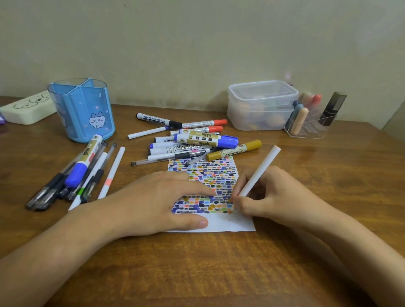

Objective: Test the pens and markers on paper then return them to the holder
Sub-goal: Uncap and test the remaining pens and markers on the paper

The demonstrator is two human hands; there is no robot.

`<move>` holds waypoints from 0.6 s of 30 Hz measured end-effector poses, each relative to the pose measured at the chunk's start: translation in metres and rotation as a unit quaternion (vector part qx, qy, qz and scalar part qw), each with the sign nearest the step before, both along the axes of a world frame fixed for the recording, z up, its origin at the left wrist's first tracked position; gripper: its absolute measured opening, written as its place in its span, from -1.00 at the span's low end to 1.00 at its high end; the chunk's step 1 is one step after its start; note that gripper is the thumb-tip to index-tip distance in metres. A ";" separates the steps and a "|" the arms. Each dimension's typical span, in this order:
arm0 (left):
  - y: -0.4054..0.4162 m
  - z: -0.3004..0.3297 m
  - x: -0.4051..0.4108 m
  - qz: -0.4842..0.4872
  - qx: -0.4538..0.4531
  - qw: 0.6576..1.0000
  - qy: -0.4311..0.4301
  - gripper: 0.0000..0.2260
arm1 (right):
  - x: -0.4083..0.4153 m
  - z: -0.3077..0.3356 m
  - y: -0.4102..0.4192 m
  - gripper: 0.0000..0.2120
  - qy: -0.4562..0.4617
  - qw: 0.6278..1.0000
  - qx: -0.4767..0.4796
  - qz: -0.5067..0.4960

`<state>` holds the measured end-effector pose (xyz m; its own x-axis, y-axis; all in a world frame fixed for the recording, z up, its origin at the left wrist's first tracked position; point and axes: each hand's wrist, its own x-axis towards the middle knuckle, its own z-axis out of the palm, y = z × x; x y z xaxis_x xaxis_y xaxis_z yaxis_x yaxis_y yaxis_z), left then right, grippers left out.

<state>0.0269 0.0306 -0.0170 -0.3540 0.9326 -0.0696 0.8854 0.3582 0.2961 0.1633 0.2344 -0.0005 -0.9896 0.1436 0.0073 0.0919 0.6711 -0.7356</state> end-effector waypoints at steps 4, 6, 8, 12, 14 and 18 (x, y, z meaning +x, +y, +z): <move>0.000 0.000 0.001 0.000 0.004 1.000 -0.004 -0.41 | 0.000 0.001 0.001 -0.93 0.004 1.000 -0.012 -0.006; 0.000 0.001 0.001 0.001 0.008 1.000 -0.010 -0.40 | 0.000 0.002 0.000 -0.93 0.015 0.999 -0.043 -0.001; -0.001 0.002 0.002 0.009 0.018 1.000 -0.023 -0.42 | -0.001 0.002 0.000 -0.90 0.032 0.997 -0.070 -0.007; -0.003 0.004 0.003 0.038 0.029 0.998 -0.047 -0.58 | -0.001 0.002 0.001 -0.90 0.047 0.993 -0.103 -0.016; -0.003 0.005 0.003 0.051 0.037 0.996 -0.055 -0.72 | 0.000 0.002 0.001 -0.89 0.055 0.992 -0.116 -0.018; -0.002 0.006 0.000 0.063 0.064 0.994 -0.054 -0.72 | 0.000 0.003 0.000 -0.90 0.064 0.989 -0.131 -0.031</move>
<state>0.0269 0.0290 -0.0107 -0.4654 0.8851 0.0038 0.7968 0.4170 0.4372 0.1631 0.2345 0.0022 -0.9720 0.2185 0.0868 0.0219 0.4516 -0.8919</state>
